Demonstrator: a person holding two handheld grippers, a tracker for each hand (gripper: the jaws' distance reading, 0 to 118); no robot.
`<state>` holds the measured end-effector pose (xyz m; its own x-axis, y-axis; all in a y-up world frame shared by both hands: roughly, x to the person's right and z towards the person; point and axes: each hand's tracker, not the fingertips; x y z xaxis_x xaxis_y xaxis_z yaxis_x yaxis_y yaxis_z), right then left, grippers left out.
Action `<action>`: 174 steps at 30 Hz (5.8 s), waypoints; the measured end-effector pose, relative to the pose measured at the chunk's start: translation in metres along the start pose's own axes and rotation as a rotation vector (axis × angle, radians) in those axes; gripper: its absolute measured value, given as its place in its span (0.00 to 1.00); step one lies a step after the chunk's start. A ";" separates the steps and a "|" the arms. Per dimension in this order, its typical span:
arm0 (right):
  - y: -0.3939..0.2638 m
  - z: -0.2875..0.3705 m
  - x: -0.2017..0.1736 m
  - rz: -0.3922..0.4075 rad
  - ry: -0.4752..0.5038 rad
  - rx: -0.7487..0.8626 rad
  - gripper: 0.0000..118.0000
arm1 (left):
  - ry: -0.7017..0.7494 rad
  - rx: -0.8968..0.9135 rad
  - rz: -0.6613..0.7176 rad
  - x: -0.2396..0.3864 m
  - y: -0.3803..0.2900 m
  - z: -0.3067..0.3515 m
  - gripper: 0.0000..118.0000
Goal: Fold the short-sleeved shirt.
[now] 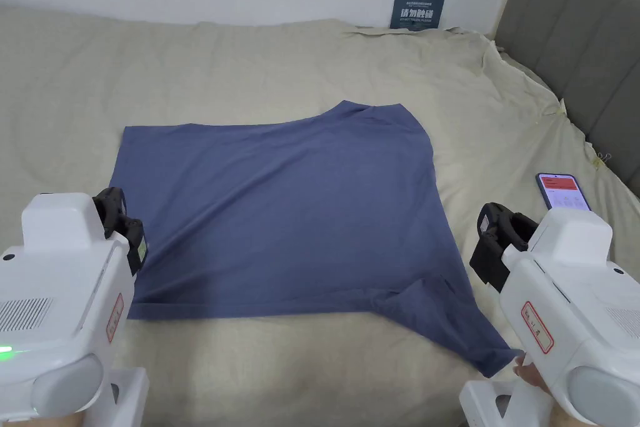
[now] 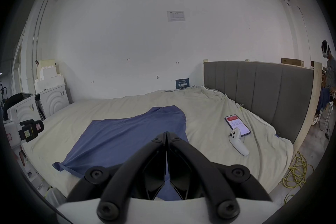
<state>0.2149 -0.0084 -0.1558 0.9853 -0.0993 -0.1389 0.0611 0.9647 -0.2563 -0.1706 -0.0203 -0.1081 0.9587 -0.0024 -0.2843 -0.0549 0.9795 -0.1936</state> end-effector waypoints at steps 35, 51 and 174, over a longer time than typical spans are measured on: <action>0.001 -0.122 0.039 0.242 0.092 -0.832 0.77 | -0.018 -0.039 -0.029 0.009 -0.002 0.003 0.00; -0.087 -0.140 0.056 0.126 0.035 -0.997 0.73 | -0.002 -0.078 -0.034 0.007 -0.009 -0.002 0.00; 0.076 -0.280 0.036 0.049 -0.128 -0.586 0.82 | 0.209 -0.562 0.102 -0.081 0.040 -0.241 0.89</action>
<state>0.2108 -0.0066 -0.4484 0.9984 0.0078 -0.0567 -0.0474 0.6686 -0.7422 -0.3179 -0.0291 -0.3197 0.8689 -0.0100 -0.4950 -0.3368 0.7208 -0.6058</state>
